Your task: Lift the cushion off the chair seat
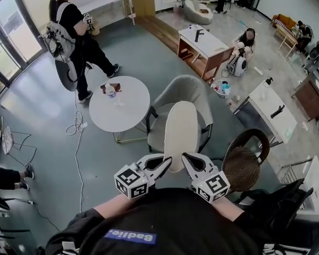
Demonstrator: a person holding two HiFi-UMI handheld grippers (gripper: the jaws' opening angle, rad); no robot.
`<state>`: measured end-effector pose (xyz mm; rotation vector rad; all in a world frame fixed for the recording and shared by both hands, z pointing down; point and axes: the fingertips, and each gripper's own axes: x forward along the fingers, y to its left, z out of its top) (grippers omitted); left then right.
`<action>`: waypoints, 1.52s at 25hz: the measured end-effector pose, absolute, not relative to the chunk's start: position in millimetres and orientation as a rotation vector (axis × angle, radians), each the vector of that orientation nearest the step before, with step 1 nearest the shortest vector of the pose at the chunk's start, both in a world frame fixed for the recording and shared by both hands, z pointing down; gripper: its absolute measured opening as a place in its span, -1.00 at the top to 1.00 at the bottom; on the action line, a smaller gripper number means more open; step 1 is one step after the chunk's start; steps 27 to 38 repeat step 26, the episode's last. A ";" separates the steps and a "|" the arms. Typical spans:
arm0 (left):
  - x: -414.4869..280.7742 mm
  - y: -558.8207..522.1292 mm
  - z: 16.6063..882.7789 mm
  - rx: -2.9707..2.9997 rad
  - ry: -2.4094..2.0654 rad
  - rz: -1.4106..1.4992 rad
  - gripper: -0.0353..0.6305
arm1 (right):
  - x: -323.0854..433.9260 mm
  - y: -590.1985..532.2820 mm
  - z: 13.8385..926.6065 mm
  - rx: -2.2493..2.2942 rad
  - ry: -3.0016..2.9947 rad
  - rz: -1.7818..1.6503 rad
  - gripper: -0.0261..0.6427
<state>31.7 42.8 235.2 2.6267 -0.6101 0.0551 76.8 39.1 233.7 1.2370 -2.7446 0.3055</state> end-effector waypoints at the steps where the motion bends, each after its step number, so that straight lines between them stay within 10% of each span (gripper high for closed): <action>1: 30.5 42.6 234.5 2.628 -0.610 0.055 0.77 | 74.8 38.6 232.6 1.232 -2.749 0.302 0.84; 38: 24.7 45.2 233.6 2.620 -0.608 0.066 0.77 | 67.3 39.7 235.1 1.195 -2.749 0.327 0.83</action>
